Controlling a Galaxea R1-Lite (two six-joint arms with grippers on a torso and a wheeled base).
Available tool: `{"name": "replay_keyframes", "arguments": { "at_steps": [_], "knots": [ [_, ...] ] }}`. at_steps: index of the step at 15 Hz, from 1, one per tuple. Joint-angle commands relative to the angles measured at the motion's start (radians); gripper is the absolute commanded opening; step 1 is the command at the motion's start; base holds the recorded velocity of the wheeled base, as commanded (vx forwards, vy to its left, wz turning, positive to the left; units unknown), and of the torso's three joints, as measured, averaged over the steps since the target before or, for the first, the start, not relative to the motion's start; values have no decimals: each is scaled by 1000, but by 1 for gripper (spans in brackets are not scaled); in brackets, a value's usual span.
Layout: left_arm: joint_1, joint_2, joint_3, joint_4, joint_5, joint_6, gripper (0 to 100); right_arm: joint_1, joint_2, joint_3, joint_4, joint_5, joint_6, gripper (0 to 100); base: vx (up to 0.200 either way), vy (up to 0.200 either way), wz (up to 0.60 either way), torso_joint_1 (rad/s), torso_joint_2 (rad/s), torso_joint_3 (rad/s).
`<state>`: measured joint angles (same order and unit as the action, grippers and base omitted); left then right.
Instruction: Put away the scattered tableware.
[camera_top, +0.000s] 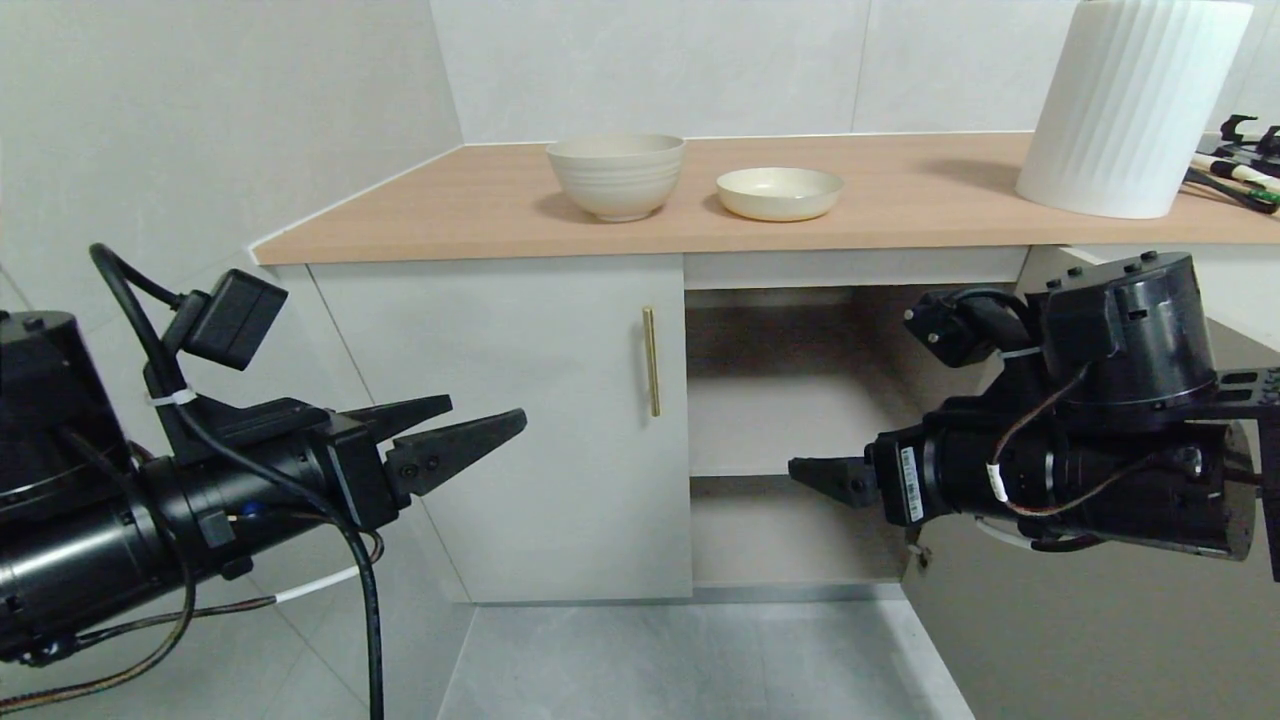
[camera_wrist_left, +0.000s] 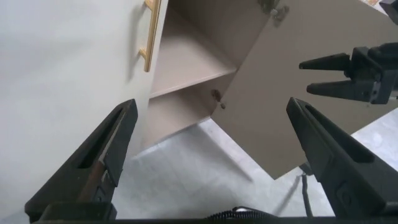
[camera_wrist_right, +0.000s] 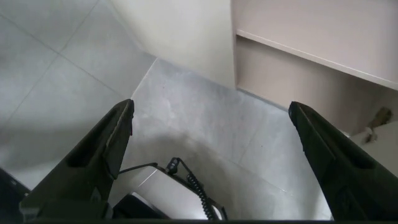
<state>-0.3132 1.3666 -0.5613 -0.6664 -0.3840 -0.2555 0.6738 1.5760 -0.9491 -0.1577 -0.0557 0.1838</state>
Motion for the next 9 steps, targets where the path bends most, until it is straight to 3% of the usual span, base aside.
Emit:
{"name": "replay_keyframes", "arguments": {
  "at_steps": [1,9],
  "knots": [
    [0,0,-2,-1,-1,-1,100,0,-7,3,0,-3,-1,100,200,0,0,-2,2,-2],
    [5,8,-8,-1,-1,-1,100,0,-11,10,0,-3,-6,100,200,0,0,4,3,3]
  ]
}}
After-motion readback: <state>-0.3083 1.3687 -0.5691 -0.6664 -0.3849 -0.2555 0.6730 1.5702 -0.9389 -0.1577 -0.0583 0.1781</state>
